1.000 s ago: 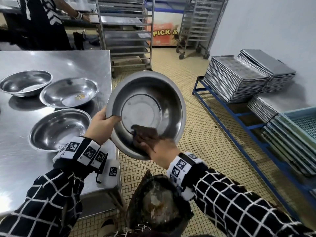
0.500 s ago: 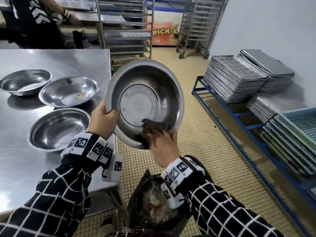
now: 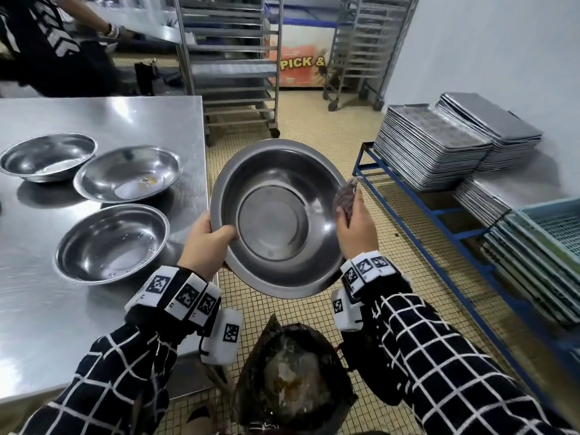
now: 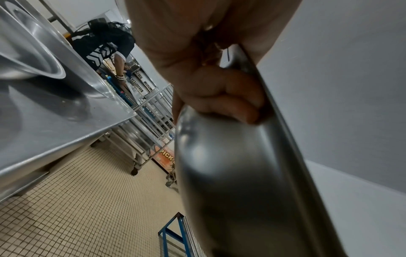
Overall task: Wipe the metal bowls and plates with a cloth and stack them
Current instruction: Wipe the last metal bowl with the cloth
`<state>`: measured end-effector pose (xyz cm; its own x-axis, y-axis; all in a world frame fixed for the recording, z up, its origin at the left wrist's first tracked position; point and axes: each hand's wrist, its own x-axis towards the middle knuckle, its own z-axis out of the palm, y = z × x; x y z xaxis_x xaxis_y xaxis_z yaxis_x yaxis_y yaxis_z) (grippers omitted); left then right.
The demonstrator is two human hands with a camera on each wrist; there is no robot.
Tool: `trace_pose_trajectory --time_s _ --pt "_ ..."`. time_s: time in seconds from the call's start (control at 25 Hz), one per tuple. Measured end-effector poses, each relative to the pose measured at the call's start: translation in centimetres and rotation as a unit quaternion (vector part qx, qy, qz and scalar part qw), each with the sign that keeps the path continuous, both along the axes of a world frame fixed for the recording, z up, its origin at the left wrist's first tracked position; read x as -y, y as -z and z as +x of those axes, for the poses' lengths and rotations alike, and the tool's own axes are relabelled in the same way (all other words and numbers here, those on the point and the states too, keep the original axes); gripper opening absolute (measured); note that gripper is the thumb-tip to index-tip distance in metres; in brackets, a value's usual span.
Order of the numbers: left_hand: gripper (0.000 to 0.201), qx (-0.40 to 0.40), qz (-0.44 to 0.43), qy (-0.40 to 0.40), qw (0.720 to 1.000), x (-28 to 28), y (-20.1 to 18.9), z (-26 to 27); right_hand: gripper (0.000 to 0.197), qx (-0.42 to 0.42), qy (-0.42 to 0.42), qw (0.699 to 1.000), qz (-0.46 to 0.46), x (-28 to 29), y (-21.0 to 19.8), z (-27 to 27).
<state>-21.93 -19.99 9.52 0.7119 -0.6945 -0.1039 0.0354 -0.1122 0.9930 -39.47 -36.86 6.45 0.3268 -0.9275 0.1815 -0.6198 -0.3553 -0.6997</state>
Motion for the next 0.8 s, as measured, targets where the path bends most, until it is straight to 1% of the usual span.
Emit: trace_pose_trajectory --time_s 0.08,0.12,0.24,0.36,0.4,0.44,0.48,0.52,0.56,0.6,0.64,0.68,0.72,0.8 --pt "0.020 -0.014 -0.001 -0.003 1.000 -0.1 -0.1 0.1 0.034 0.079 0.024 0.996 0.037 0.5 -0.9 -0.1" --pt "0.021 -0.018 -0.007 -0.012 1.000 -0.1 -0.3 0.1 0.026 0.119 0.039 0.991 0.055 0.3 -1.2 -0.2" --pt "0.022 -0.047 -0.037 -0.057 0.997 0.8 0.0 -0.2 0.023 0.207 0.099 0.969 0.093 -1.2 -1.2 0.2" --pt "0.023 -0.083 -0.082 -0.117 0.986 1.7 0.3 -1.3 0.020 0.281 0.154 0.936 0.144 -3.3 -0.8 0.9" --pt "0.024 -0.072 -0.090 -0.108 0.987 1.8 0.6 -1.4 0.019 0.282 0.162 0.935 0.144 -3.7 -0.9 0.8" --pt "0.028 -0.047 -0.082 -0.082 0.992 1.8 1.2 -1.0 0.017 0.272 0.161 0.938 0.141 -3.6 -1.2 0.4" --pt "0.034 -0.025 -0.063 -0.029 0.997 1.7 1.4 -0.3 0.016 0.259 0.150 0.944 0.140 -3.3 -1.6 -0.2" --pt "0.040 -0.028 -0.038 0.030 0.998 1.4 1.6 0.6 0.015 0.238 0.131 0.952 0.142 -2.9 -2.1 -0.9" --pt "0.051 -0.057 -0.013 0.096 0.994 1.2 1.6 1.6 0.014 0.211 0.103 0.961 0.144 -2.3 -2.8 -1.8" --pt "0.062 -0.111 0.004 0.160 0.981 0.8 1.7 2.4 0.014 0.180 0.075 0.970 0.143 -1.9 -3.6 -2.5" --pt "0.059 -0.163 0.006 0.199 0.966 0.4 1.7 2.3 0.013 0.155 0.054 0.977 0.139 -1.6 -4.1 -2.9" --pt "0.045 -0.212 -0.014 0.204 0.955 0.2 1.8 1.8 0.013 0.141 0.042 0.979 0.139 -1.7 -4.5 -3.1" --pt "0.036 -0.240 -0.036 0.158 0.957 0.1 2.0 1.2 0.013 0.145 0.041 0.978 0.145 -2.1 -4.5 -3.0" --pt "0.034 -0.257 -0.073 0.046 0.963 0.7 2.6 -0.1 0.013 0.181 0.076 0.968 0.155 -3.6 -4.0 -2.3"
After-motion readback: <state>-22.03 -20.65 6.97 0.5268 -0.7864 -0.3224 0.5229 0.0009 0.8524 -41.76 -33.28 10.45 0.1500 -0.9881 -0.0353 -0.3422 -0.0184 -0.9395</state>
